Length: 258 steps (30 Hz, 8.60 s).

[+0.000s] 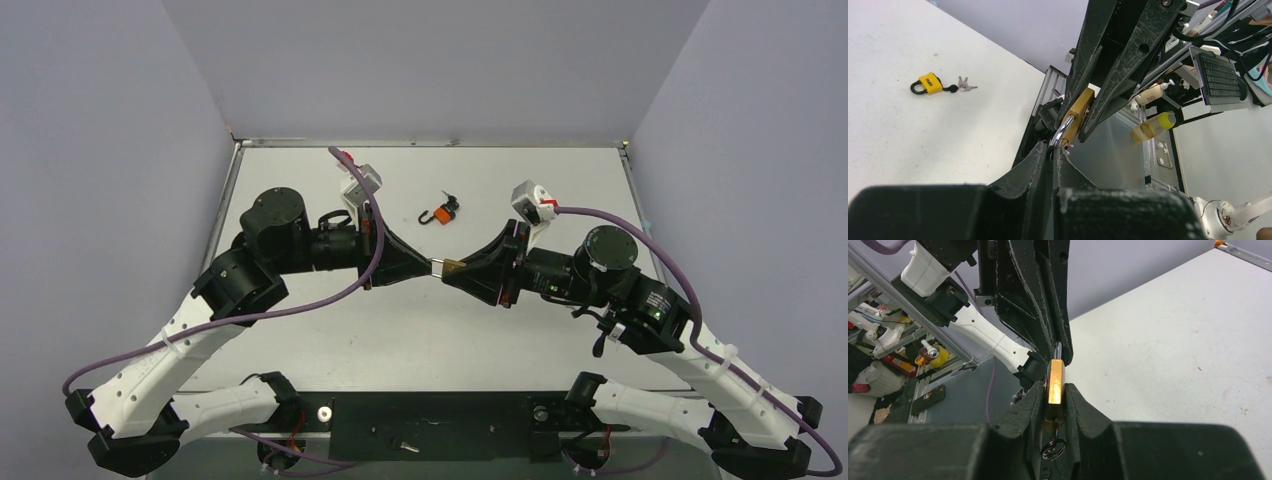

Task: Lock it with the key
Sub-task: Lock the lock, then place the lock at the center of the board, then pick up the lock from the center of the board.

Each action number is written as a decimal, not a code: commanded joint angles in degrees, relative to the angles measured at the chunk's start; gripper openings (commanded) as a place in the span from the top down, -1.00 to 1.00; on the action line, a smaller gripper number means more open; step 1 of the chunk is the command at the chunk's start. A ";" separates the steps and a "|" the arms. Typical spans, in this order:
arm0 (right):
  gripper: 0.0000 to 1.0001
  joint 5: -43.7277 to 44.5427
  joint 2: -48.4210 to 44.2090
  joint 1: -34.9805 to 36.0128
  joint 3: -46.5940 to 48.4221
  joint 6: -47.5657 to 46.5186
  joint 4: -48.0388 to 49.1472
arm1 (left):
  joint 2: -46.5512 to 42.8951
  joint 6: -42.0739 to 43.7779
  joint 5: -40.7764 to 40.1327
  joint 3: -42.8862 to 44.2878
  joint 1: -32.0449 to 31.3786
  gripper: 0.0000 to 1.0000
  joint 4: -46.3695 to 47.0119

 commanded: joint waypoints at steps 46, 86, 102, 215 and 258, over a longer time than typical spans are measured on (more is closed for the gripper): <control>-0.54 -18.62 -4.30 -18.84 -12.19 9.18 24.90 | -1.33 -9.51 -8.59 3.00 6.36 1.00 11.95; 0.24 -19.37 2.58 -19.63 -11.36 17.39 39.49 | 3.08 -14.81 1.67 1.30 12.24 1.00 25.54; 1.00 -17.94 2.81 -18.46 -10.35 12.97 32.61 | 2.88 -16.05 1.09 -0.10 12.86 1.00 27.82; -0.11 46.30 87.02 -22.38 47.18 18.38 -14.42 | 11.88 -9.21 -23.99 -18.33 28.23 0.08 3.09; 1.00 20.57 33.54 -20.52 -1.32 30.15 5.08 | 10.90 9.39 -35.34 -23.69 6.97 0.13 25.99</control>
